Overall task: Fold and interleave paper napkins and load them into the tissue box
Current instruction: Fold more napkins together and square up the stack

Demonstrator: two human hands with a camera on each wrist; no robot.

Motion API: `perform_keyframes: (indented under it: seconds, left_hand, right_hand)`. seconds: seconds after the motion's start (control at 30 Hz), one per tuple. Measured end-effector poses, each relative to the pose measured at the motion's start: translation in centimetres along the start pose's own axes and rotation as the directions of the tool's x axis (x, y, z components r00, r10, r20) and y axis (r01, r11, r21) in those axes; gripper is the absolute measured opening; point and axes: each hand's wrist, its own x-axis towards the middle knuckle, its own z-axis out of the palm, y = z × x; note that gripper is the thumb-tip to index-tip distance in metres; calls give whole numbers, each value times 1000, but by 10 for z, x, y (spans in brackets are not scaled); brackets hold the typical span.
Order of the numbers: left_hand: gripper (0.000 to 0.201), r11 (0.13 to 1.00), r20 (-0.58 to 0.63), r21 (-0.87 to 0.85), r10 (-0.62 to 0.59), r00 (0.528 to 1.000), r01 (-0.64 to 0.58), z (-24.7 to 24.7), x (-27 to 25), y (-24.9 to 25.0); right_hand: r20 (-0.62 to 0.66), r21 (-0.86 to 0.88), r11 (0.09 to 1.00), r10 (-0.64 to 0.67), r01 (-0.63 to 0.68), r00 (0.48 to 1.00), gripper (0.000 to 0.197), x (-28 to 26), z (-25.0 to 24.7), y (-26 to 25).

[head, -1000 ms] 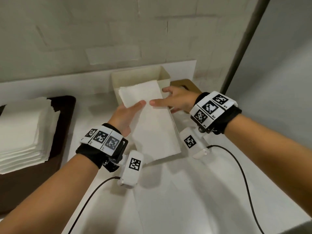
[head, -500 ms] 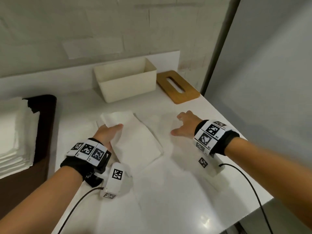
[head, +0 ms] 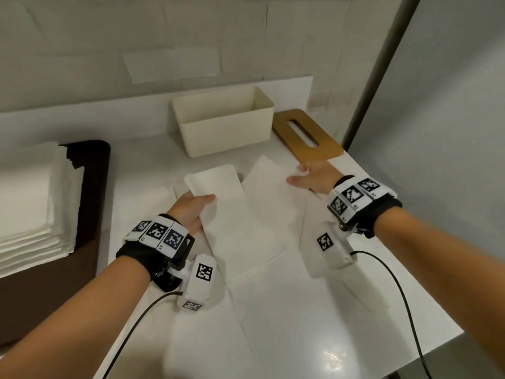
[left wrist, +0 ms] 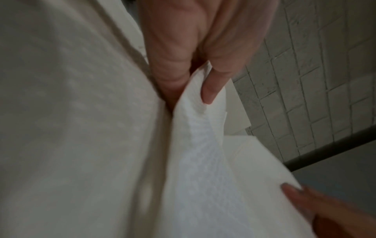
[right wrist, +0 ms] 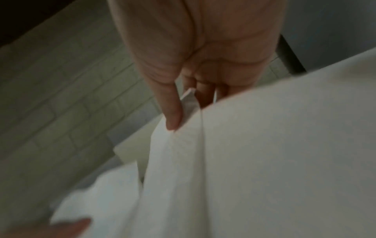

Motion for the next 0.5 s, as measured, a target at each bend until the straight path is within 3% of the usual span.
perform_keyframes:
  seconds: [0.07, 0.13, 0.3, 0.43, 0.47, 0.5]
  left_hand:
    - [36, 1000, -4, -15, 4, 1000, -4, 0, 1, 0]
    - [35, 1000, -5, -18, -1, 1000, 1, 0, 2, 1]
    - [35, 1000, -14, -14, -16, 1000, 15, 0, -1, 1]
    - [35, 999, -18, -22, -35, 999, 35, 0, -3, 3]
    - [35, 999, -20, -27, -40, 999, 39, 0, -5, 4]
    - [36, 999, -21, -35, -40, 999, 39, 0, -6, 4]
  right_hand:
    - [-75, 150, 987, -46, 57, 996, 35, 6, -11, -10]
    - [-91, 326, 941, -63, 90, 994, 7, 9, -21, -24]
    - [7, 348, 932, -111, 101, 994, 8, 19, -30, -31]
    - [183, 115, 991, 47, -69, 982, 77, 22, -16, -7]
    - [222, 68, 992, 87, -104, 971, 90, 23, -11, 0]
    - [233, 35, 993, 99, -110, 967, 91, 26, -7, 5]
